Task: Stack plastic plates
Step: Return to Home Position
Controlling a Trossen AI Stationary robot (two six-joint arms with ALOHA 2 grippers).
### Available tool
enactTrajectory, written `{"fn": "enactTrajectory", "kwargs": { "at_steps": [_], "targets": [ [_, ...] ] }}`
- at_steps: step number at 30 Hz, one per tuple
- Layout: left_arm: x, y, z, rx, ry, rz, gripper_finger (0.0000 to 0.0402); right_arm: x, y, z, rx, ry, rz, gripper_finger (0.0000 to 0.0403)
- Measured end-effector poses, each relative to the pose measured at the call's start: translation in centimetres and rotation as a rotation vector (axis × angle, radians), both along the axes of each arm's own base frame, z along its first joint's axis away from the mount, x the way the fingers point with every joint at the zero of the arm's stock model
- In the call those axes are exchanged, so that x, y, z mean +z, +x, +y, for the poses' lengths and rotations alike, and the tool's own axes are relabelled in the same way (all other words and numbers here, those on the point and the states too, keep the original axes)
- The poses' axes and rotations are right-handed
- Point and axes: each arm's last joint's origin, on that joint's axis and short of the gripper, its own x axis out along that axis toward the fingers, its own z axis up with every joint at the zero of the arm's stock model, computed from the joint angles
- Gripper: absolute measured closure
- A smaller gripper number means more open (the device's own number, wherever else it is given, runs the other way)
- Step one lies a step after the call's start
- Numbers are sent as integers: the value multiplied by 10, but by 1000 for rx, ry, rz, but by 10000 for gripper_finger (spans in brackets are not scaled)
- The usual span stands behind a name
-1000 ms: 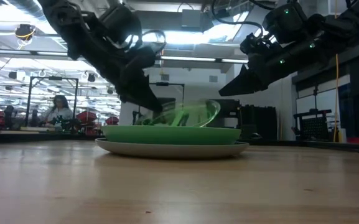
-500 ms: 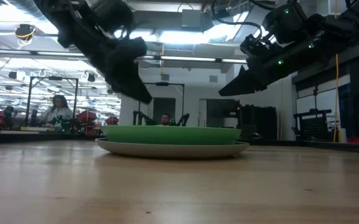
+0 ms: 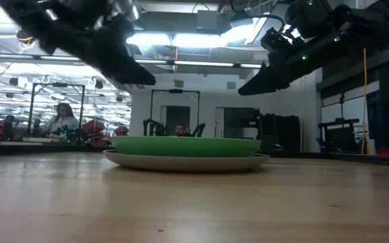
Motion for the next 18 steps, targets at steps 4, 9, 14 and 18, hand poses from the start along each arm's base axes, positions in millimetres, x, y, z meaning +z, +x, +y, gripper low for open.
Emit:
{"fn": "enactTrajectory", "kwargs": {
  "at_steps": [4,9,14,18],
  "targets": [
    [-7,-22,-4,28,18,-119,276,1,-6,-5,35,31,-4,270],
    [-16,-48,-8,72,9,-189,276,-7,-15,-15,26,38,-44,315],
    [-31,-69,-9,166,1,-213,289,-20,-25,-23,17,80,-74,350],
    [-40,-80,-11,199,-24,-239,314,-25,-32,-22,10,86,-68,373]
  ]
}}
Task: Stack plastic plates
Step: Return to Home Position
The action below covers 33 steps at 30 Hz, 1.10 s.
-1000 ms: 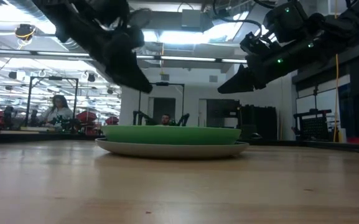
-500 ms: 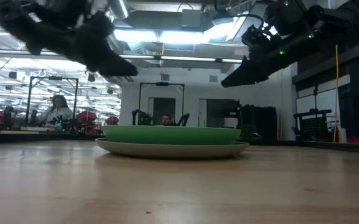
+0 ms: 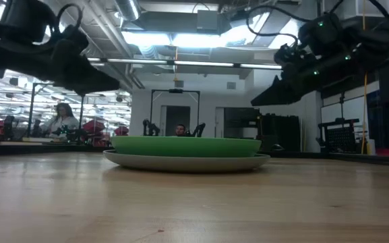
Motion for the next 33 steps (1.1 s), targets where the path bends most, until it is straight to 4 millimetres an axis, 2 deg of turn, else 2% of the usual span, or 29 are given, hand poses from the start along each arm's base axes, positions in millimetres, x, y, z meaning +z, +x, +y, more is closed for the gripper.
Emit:
{"fn": "enactTrajectory", "kwargs": {
  "at_steps": [6,13,26,33],
  "targets": [
    [-12,-11,-2,12,-11,-16,348,5,-11,4,10,4,-60,400],
    [-8,-15,-3,8,6,-45,371,6,-33,11,-16,0,-142,398],
    [-6,-16,-4,-16,48,-57,385,-18,-87,28,-72,34,-302,398],
    [-6,-16,-4,-15,43,-57,386,-17,-102,33,-78,45,-294,397]
  ]
}}
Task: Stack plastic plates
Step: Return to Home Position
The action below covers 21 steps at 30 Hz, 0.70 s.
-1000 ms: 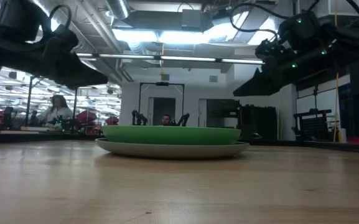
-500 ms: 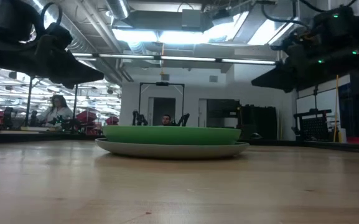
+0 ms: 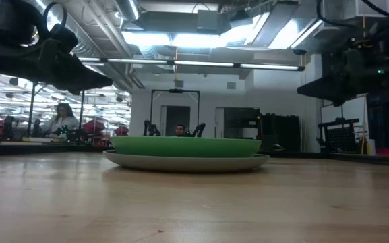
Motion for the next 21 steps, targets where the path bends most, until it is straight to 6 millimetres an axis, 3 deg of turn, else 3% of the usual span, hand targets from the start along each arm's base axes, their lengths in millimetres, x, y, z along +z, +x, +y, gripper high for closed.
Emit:
{"fn": "enactTrajectory", "kwargs": {
  "at_steps": [10,21],
  "targets": [
    [6,-3,-1,1,8,-50,386,5,-18,7,32,-16,-70,398],
    [7,-18,-3,2,-12,-59,386,7,-20,8,46,-35,-98,398]
  ]
}}
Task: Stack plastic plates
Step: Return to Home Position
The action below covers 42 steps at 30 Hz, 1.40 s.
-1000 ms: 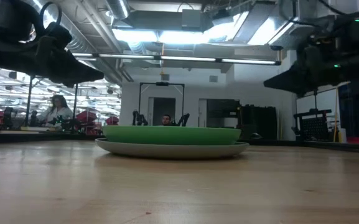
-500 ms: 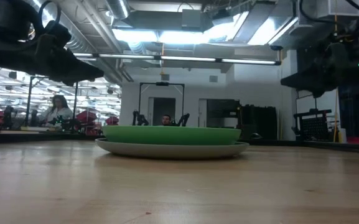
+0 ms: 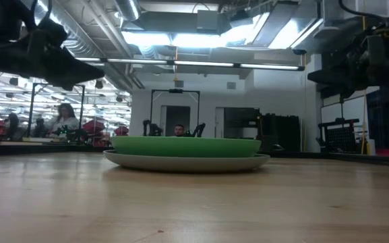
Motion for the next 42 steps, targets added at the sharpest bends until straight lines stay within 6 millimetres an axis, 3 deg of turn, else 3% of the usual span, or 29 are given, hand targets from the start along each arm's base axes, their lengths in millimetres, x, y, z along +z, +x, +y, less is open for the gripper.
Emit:
{"fn": "enactTrajectory", "kwargs": {
  "at_steps": [12,42],
  "targets": [
    [4,-15,-4,-42,0,-70,386,0,0,-1,-22,-4,2,398],
    [3,-15,-4,-48,-19,-72,386,0,0,-1,-26,-3,4,398]
  ]
}}
